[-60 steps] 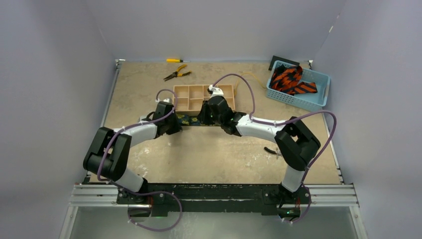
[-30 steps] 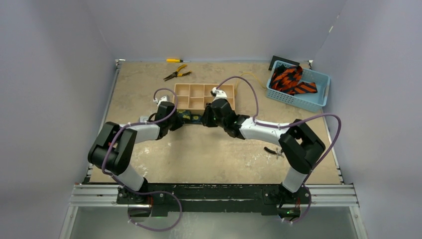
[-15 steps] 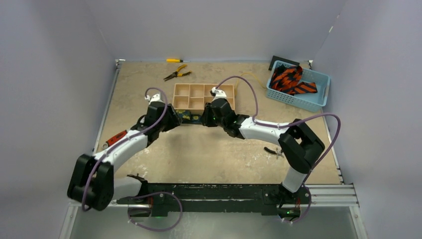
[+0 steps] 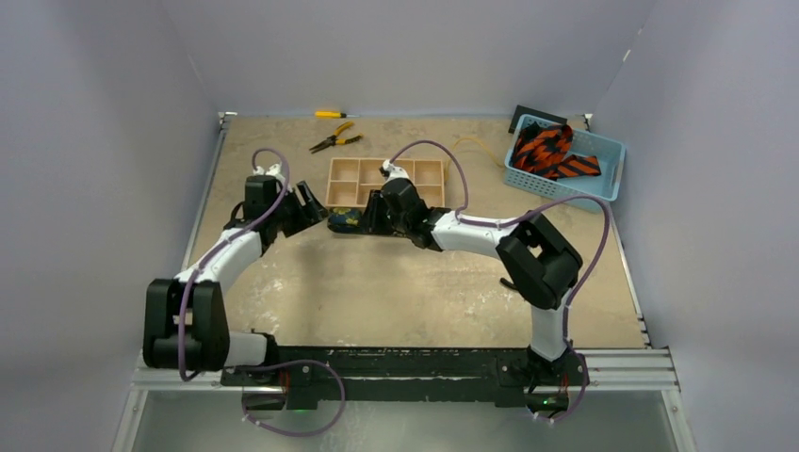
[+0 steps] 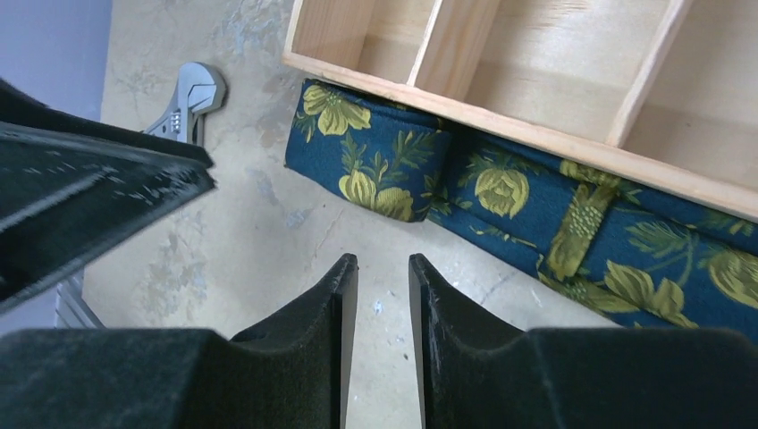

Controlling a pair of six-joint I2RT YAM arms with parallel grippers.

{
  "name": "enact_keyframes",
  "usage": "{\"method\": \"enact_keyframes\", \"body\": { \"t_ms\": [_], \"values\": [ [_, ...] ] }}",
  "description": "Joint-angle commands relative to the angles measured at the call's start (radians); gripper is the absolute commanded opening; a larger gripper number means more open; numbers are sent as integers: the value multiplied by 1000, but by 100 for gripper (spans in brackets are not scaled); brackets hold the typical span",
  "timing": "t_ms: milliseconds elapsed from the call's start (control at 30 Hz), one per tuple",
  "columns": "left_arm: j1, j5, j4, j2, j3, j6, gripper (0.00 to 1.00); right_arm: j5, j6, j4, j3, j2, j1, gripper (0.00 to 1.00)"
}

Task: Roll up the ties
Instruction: Roll the tie at the center of the board.

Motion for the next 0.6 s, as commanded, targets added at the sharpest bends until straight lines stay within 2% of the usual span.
{"method": "enact_keyframes", "body": {
  "t_ms": [0,133,567],
  "values": [
    [23,236,175,88,28,6,64,-24,33,22,78,26,6,31],
    [26,274,205,129,35,4,64,-24,37,14,103,43,6,29],
    [27,243,232,218,23,4,63,-23,42,-17,189,129,4,27]
  ]
}}
